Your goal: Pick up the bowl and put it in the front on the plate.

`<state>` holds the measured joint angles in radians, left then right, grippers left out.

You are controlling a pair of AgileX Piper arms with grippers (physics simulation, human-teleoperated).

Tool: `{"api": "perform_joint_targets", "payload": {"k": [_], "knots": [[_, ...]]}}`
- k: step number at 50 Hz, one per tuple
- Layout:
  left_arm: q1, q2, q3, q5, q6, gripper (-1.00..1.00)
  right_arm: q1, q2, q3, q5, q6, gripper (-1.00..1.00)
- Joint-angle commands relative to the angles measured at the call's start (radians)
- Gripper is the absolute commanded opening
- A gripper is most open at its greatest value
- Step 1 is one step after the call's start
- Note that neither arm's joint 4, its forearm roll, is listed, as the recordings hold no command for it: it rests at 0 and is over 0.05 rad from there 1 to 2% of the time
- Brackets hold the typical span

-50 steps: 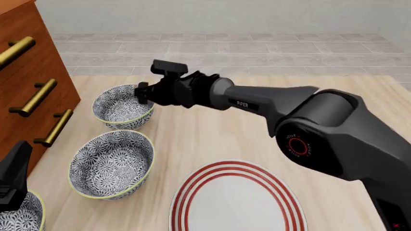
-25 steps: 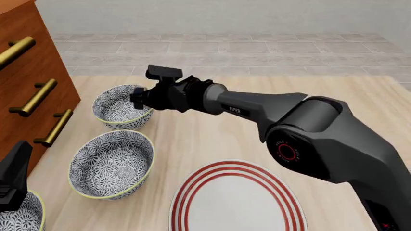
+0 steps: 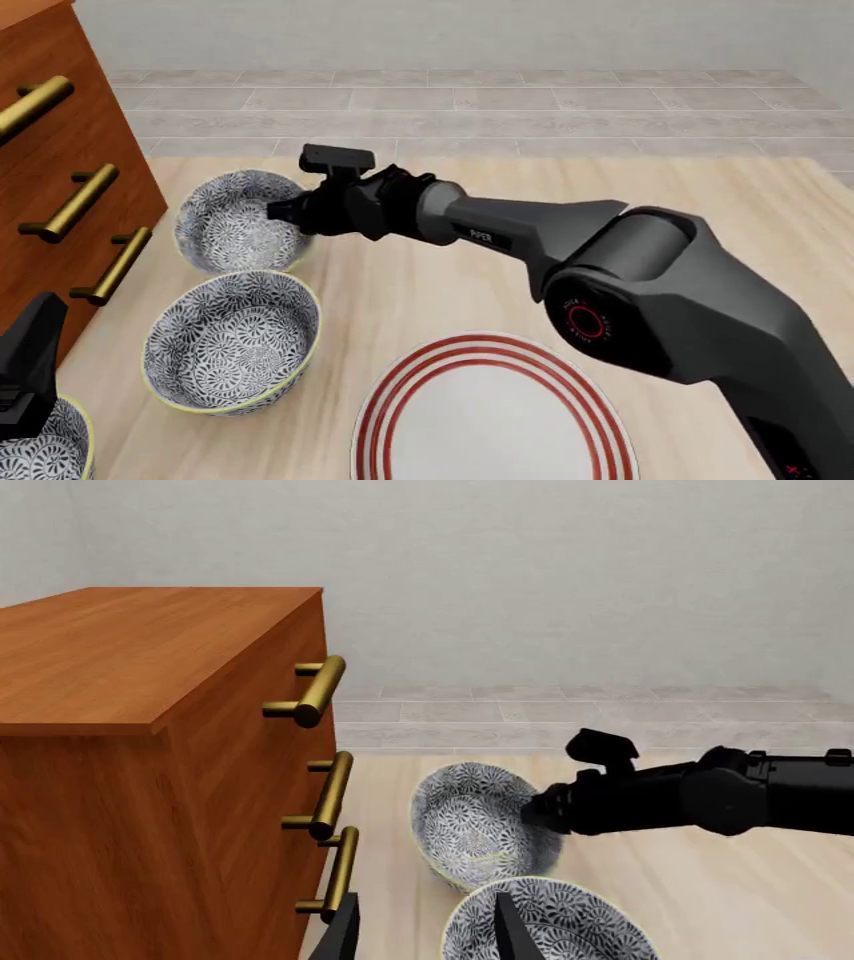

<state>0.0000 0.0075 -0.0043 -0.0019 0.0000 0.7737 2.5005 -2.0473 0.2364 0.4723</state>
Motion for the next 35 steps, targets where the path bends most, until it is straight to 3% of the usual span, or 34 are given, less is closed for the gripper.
{"api": "perform_joint_targets", "payload": {"k": [1,35], "knots": [[0.000,0.000,0.000,0.000,0.000,1.00,-0.002,0.008,-0.016,0.007,-0.005,-1.00],[0.000,0.000,0.000,0.000,0.000,1.00,-0.022,0.013,-0.149,0.068,-0.018,-1.00]]}}
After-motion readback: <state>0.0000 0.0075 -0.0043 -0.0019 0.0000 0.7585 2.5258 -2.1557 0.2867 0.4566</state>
